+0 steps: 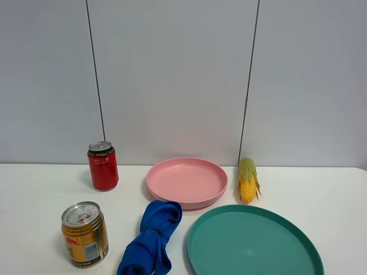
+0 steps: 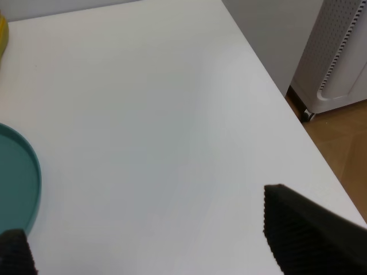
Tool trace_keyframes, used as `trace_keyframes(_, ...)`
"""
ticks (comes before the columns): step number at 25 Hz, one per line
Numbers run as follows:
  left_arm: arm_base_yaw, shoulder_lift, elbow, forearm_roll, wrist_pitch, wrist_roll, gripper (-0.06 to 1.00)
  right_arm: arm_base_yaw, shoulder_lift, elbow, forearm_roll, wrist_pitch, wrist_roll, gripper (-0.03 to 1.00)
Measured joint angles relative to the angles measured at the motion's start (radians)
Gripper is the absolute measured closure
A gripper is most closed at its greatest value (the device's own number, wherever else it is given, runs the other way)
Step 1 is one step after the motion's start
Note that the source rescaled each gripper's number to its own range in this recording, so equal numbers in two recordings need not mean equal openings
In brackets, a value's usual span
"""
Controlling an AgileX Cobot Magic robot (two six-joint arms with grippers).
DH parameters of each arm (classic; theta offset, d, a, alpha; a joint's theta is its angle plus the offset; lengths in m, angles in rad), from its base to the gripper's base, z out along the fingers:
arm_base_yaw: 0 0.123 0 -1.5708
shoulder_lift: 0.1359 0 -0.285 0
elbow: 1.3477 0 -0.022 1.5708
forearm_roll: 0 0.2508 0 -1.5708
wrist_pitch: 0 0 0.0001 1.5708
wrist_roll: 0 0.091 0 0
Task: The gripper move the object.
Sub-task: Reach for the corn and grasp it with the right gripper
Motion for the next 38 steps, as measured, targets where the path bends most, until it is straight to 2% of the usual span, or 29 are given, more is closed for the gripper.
trace_keyframes(1, 0.000, 0.000, 0.000, 0.000, 0.000, 0.000, -0.06, 0.000, 0.000, 0.000, 0.000, 0.000, 0.000, 0.18)
trace_keyframes(38, 0.000, 0.000, 0.000, 0.001, 0.000, 0.000, -0.06, 0.000, 0.004, -0.010, 0.010, -0.005, 0.000, 0.18)
